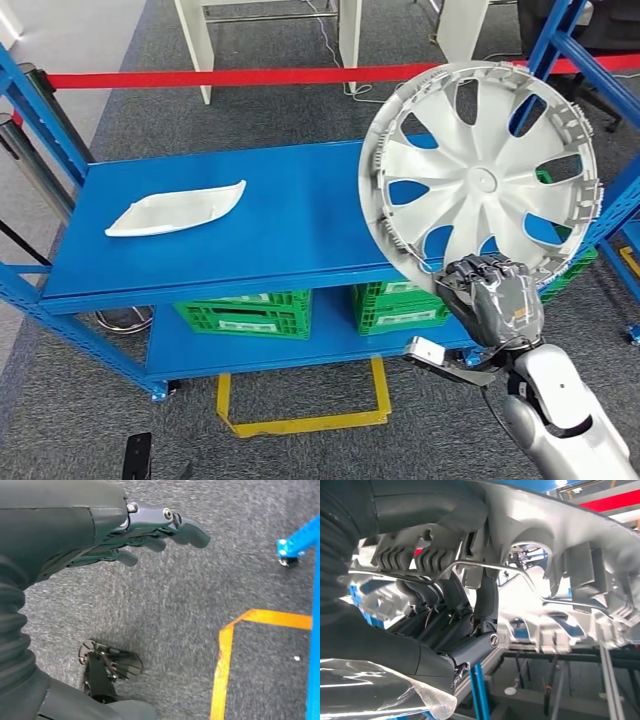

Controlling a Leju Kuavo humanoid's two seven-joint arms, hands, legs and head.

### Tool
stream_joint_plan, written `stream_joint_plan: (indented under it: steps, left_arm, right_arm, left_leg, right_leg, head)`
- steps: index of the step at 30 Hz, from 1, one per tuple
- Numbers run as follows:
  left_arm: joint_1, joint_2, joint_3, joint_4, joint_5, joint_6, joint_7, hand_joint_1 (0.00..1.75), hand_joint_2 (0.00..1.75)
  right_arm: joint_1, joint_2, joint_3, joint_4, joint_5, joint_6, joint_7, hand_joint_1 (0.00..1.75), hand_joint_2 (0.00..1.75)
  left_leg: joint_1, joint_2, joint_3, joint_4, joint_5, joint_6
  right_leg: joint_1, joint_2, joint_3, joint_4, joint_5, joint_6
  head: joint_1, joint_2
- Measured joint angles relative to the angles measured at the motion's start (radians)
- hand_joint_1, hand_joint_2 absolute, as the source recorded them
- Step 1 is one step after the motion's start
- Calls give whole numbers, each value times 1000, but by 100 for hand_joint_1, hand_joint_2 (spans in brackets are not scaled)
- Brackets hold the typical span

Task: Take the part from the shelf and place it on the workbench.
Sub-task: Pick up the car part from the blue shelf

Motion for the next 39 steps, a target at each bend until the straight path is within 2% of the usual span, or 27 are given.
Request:
stream_joint_plan:
  steps: [1,2,4,5,6,7,8,10,12,13,15,16,17,18,20,21,23,25,27,28,30,31,33,35,36,37,39]
  left_arm:
    - [1,0,0,0,0,0,0,0,175]
    - [1,0,0,0,0,0,0,0,175]
    - [1,1,0,0,0,0,0,0,175]
    - [1,1,0,0,0,-1,0,0,175]
    - [2,0,0,0,0,-2,0,0,175]
    - [2,0,0,0,0,-3,0,0,175]
    - [2,0,0,0,0,-3,0,0,175]
    - [3,0,0,0,0,-4,0,0,175]
    - [3,0,0,0,-1,-5,1,0,175]
    - [3,1,0,0,-2,-5,1,0,175]
    - [5,2,0,0,-3,-5,1,0,175]
    - [6,3,0,0,-3,-5,1,0,175]
    - [8,4,0,0,-3,-5,1,0,175]
    - [8,5,0,0,-3,-5,1,0,175]
    - [9,5,0,0,-3,-5,1,0,175]
    - [9,5,0,0,-3,-5,1,0,175]
    - [8,5,0,0,-3,-5,2,0,175]
    - [7,6,0,0,-3,-6,3,0,175]
    - [4,8,-1,0,-3,-6,3,0,175]
    - [2,8,-1,0,-4,-6,3,0,175]
    - [1,8,-1,0,-4,-6,3,0,175]
    - [2,7,-1,1,-4,-7,4,0,175]
    - [2,7,-2,1,-5,-6,7,0,175]
    - [-1,8,-3,1,-7,-5,9,0,175]
    - [-3,8,-3,1,-9,-4,9,0,175]
    - [-4,8,-4,1,-10,-2,9,0,175]
    - [-6,7,-5,1,-12,0,9,0,175]
  right_arm:
    - [1,0,2,0,0,-1,-1,175,175]
    - [2,0,2,0,-1,-2,-1,175,175]
    - [4,0,3,-1,-3,-5,-2,175,175]
    - [8,0,3,-1,-4,-6,-3,175,175]
    - [12,0,3,-2,-6,-7,-3,175,175]
    - [18,0,4,-3,-7,-8,-4,175,175]
    - [23,0,4,-4,-8,-8,-4,175,175]
    - [29,0,4,-10,-8,-9,-5,175,175]
    - [33,0,2,-19,-9,-11,-5,175,175]
    - [35,0,2,-22,-10,-12,-4,175,175]
    - [39,0,1,-25,-12,-14,-2,175,175]
    - [41,0,1,-25,-12,-15,-2,175,175]
    - [42,0,1,-25,-12,-16,-2,175,175]
    - [42,0,1,-25,-12,-17,-2,175,175]
    - [42,0,1,-27,-11,-19,-2,175,175]
    - [43,0,1,-27,-11,-19,-2,175,175]
    - [43,0,0,-27,-12,-20,-2,175,175]
    - [45,0,-2,-27,-12,-20,-2,175,175]
    - [49,0,-6,-30,-12,-21,-2,175,175]
    - [51,0,-8,-31,-13,-22,-2,175,175]
    - [56,0,-9,-33,-13,-23,-2,175,175]
    - [60,0,-10,-33,-13,-24,-3,175,175]
    - [65,-1,-13,-33,-17,-26,-7,175,175]
    - [66,-2,-18,-33,-25,-29,-15,175,175]
    - [66,-3,-21,-33,-31,-30,-20,175,175]
    - [66,-4,-22,-33,-36,-30,-25,175,175]
    - [67,-7,-23,-33,-46,-30,-33,175,175]
  left_leg:
    - [1,2,-8,-5,13,7]
    - [3,4,-18,-10,27,14]
    - [3,6,-47,-11,51,24]
    - [2,7,-63,-10,63,25]
    - [1,7,-80,-8,75,25]
    - [1,7,-98,-5,87,24]
    - [2,7,-115,-2,98,22]
    - [1,6,-146,8,117,15]
    - [-1,6,-166,19,134,5]
    - [-1,5,-171,21,143,-1]
    - [1,5,-177,23,156,-11]
    - [2,5,-182,31,144,-18]
    - [4,4,-189,54,112,-25]
    - [7,4,-199,95,62,-31]
    - [11,4,-217,219,-43,-42]
    - [13,4,-218,272,-66,-45]
    - [15,4,-187,297,-45,-46]
    - [15,3,-105,202,-5,-37]
    - [12,1,-21,73,-6,-24]
    - [9,0,-1,33,-14,-19]
    - [6,1,-3,8,-10,-9]
    - [7,4,-10,4,1,-3]
    - [9,8,-29,-4,25,12]
    - [6,9,-56,-3,45,20]
    - [4,9,-71,-2,55,21]
    - [3,9,-87,-2,66,21]
    - [2,10,-117,1,87,17]
  right_leg:
    - [-1,1,-9,8,-16,5]
    - [-1,2,-21,32,-49,8]
    - [-2,2,-55,141,-151,12]
    - [-2,2,-67,208,-188,14]
    - [-2,3,-70,259,-202,15]
    - [-2,3,-59,283,-193,17]
    - [-2,3,-32,270,-168,17]
    - [-2,1,69,154,-131,16]
    - [1,2,165,17,-150,9]
    - [3,3,186,-20,-165,3]
    - [4,2,174,-26,-160,-11]
    - [3,1,166,-24,-152,-19]
    - [2,0,159,-23,-142,-27]
    - [0,-2,150,-23,-130,-33]
    - [1,-1,127,-20,-106,-39]
    - [1,-1,110,-18,-95,-39]
    - [2,-1,77,-9,-75,-37]
    - [2,-1,48,0,-59,-32]
    - [4,-1,27,5,-43,-23]
    - [4,-2,20,5,-34,-17]
    - [1,-2,8,2,-16,-2]
    - [-1,-1,1,5,-21,4]
    - [-3,1,-20,53,-83,10]
    - [-2,2,-48,170,-180,12]
    - [-2,2,-57,231,-205,12]
    - [-2,2,-59,274,-202,13]
    - [-2,2,-26,277,-134,13]
  head:
    - [1,0]
    - [2,0]
    - [3,0]
    - [3,0]
    - [3,0]
    - [3,0]
    - [3,0]
    - [3,0]
    - [2,0]
    - [2,0]
    - [3,0]
    - [2,0]
    - [1,0]
    - [-1,0]
    - [-3,0]
    - [-3,0]
    - [-3,0]
    - [-3,0]
    - [-2,0]
    - [-2,0]
    - [-2,0]
    - [-2,0]
    - [1,0]
    - [3,0]
    - [4,0]
    - [3,0]
    - [3,0]
